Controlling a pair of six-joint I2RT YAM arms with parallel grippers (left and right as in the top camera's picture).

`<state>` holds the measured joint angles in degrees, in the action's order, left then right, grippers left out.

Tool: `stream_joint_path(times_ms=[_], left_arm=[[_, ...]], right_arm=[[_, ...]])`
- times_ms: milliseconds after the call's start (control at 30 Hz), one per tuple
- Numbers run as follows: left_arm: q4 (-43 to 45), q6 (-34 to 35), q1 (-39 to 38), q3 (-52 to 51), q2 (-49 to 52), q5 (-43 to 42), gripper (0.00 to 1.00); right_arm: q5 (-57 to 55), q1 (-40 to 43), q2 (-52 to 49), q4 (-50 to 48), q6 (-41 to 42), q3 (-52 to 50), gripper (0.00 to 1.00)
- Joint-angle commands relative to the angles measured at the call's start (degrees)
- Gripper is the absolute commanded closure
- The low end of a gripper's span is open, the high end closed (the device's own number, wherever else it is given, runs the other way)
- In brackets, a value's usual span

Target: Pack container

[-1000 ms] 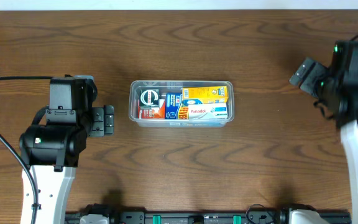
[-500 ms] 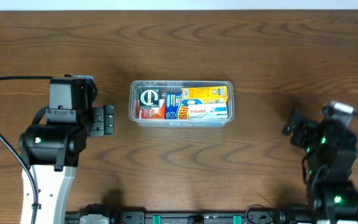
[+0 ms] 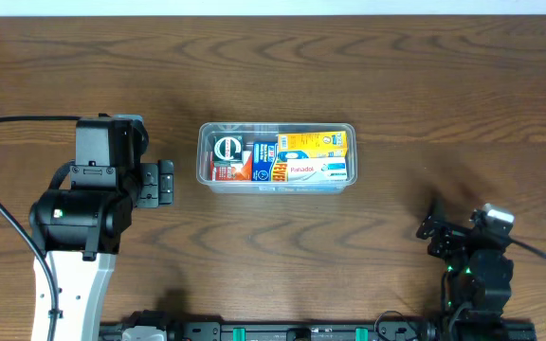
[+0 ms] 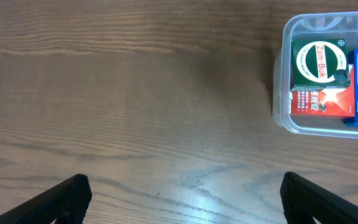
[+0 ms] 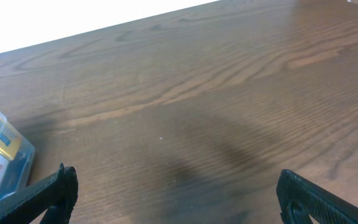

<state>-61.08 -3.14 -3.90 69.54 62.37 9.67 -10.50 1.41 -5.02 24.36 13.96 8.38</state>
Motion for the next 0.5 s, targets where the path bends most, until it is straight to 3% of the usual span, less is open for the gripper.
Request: stream_joint_path(times_ms=[0,467], left_arm=[[0.0,0.4,0.2,0.8,0.0,0.9,0.02],[0.0,0.4,0.2,0.8,0.0,0.9,0.02]], right_arm=[[0.0,-0.6,3.6,-0.3,-1.0,-1.4,0.01],[0.0,-0.6,4.7,-0.4,-1.8,-1.4,0.01]])
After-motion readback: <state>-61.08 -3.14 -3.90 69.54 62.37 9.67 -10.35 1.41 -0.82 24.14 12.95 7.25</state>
